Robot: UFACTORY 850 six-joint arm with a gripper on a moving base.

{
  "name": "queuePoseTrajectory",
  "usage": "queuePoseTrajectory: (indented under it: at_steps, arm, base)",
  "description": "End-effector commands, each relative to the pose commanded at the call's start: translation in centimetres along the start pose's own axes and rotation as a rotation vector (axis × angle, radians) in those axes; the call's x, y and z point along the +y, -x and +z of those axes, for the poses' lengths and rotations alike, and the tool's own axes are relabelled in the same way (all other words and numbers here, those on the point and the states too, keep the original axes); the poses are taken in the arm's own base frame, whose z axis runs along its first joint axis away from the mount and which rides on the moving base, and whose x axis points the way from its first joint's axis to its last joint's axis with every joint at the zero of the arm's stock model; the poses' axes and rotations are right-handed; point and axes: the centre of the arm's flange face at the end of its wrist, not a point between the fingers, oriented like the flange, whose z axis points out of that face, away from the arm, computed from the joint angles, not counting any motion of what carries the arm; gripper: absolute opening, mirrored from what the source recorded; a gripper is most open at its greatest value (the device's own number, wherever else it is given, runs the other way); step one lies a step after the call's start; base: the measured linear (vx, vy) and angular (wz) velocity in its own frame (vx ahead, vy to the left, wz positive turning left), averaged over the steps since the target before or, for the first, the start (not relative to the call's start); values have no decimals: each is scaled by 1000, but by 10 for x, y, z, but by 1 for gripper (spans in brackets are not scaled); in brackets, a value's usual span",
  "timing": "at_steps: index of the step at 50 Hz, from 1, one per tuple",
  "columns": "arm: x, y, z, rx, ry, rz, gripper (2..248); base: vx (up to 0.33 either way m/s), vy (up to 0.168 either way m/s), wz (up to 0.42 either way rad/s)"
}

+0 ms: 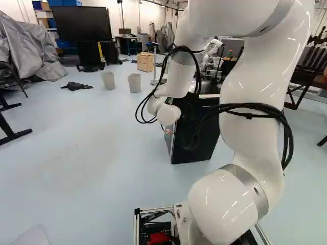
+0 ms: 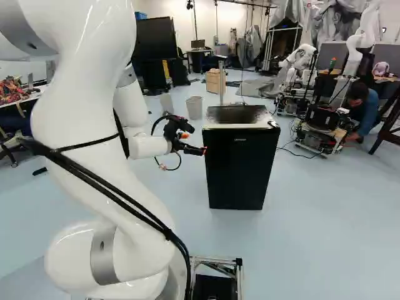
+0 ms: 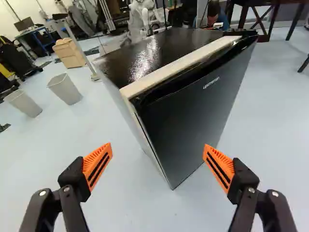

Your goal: Grab a drink from the fridge

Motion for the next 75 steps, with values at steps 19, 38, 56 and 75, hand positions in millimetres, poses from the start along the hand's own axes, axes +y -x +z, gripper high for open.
queuePoseTrajectory:
  at_steps: [19,38,56,75]
  arm:
    - [-23,5,0,35,42,48,247]
    - [-49,2,18,84,84,100,247]
    - [-66,-4,40,119,120,144,247]
    - [-67,-8,52,127,134,157,247]
  base:
    - [0,0,0]
    - [0,0,0]
    - [0,0,0]
    - [0,0,0]
